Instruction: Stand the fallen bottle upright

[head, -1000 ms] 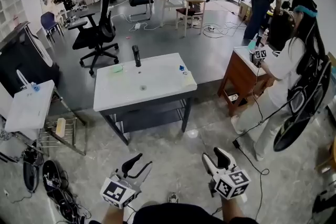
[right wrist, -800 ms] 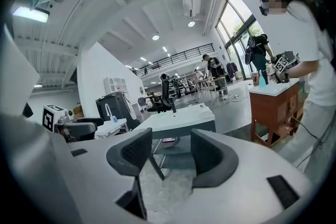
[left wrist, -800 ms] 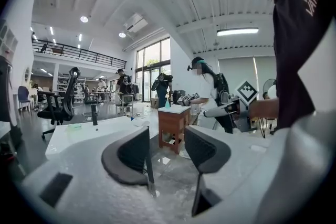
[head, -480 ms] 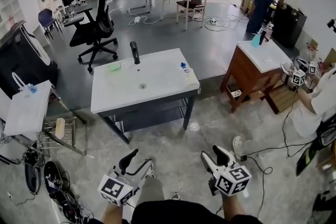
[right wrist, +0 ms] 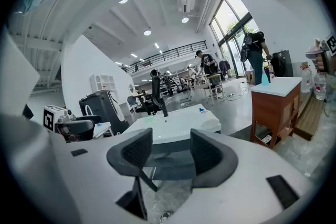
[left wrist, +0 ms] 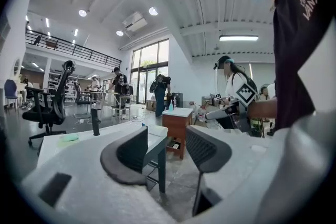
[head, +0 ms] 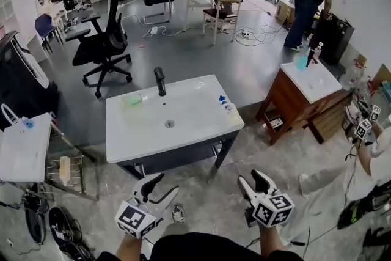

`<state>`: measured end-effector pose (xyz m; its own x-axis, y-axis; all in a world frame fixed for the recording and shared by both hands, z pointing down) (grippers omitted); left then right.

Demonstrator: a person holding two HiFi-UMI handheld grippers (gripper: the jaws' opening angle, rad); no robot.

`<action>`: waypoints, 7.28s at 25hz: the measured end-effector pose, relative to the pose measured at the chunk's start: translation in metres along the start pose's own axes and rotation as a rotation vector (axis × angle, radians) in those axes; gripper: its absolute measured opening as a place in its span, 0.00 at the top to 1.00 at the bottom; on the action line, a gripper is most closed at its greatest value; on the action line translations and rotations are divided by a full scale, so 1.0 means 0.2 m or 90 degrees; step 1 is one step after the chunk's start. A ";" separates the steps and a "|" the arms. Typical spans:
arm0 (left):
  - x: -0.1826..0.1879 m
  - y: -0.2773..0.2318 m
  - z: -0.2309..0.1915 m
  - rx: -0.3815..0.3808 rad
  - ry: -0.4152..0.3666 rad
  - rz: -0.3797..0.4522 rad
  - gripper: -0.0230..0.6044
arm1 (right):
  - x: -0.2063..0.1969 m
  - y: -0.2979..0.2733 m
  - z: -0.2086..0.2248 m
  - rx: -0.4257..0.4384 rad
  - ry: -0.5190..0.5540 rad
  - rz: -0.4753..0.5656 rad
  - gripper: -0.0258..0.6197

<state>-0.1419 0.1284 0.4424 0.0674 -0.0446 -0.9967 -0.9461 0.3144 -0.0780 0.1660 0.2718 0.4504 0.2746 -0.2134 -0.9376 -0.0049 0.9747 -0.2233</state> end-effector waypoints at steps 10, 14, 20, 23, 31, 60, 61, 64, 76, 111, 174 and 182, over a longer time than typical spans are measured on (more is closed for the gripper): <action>0.01 -0.17 -0.64 -0.050 -0.001 -0.018 0.61 | 0.10 -0.52 -0.04 -0.080 -0.008 0.004 0.63; 0.00 -0.22 -0.80 -0.062 0.004 -0.012 0.61 | 0.12 -0.65 -0.02 -0.100 0.000 -0.010 0.63; -0.04 -0.33 -0.91 -0.085 -0.005 0.013 0.61 | 0.22 -0.86 0.08 -0.089 0.033 -0.049 0.63; -0.02 -0.37 -0.93 -0.071 0.018 0.001 0.61 | 0.30 -0.98 0.17 -0.077 0.048 -0.072 0.63; 0.00 -0.55 -1.03 -0.003 0.036 -0.016 0.62 | 0.51 -1.44 0.50 -0.031 0.084 -0.185 0.63; -0.04 -0.70 -1.09 0.185 0.079 -0.032 0.62 | 0.24 -2.43 1.14 0.001 -0.066 -0.646 0.63; -0.05 -0.70 -1.09 0.183 0.082 -0.037 0.62 | 0.23 -2.44 1.15 -0.001 -0.066 -0.649 0.64; -0.05 -0.71 -1.10 0.190 0.082 -0.034 0.62 | 0.21 -2.46 1.16 0.001 -0.072 -0.655 0.67; -0.06 -0.72 -1.12 0.177 0.072 -0.013 0.62 | 0.22 -2.46 1.14 0.025 -0.034 -0.636 0.75; 0.00 -0.61 -1.12 0.263 0.066 -0.029 0.62 | 0.79 -2.89 0.56 0.114 0.168 -0.187 0.84; -0.08 -0.53 -1.04 0.293 0.096 -0.114 0.62 | 0.59 -2.98 0.24 0.135 0.249 0.112 0.74; -0.07 -0.51 -1.07 0.292 0.097 -0.113 0.62 | 0.59 -3.01 0.22 0.129 0.254 0.101 0.64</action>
<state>-0.1152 -0.1067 0.4682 0.1350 -0.2625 -0.9554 -0.6850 0.6720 -0.2814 0.2431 -0.3373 0.4856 -0.1061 -0.0315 -0.9939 0.1814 0.9821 -0.0505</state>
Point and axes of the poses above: the fingertips, and each gripper's own axes: y backward along the fingers, z to its right, x out of its top, the point moved 9 cm from there along y, backward along the fingers, and after that the axes turned 5 degrees about z, right-handed, at the moved point
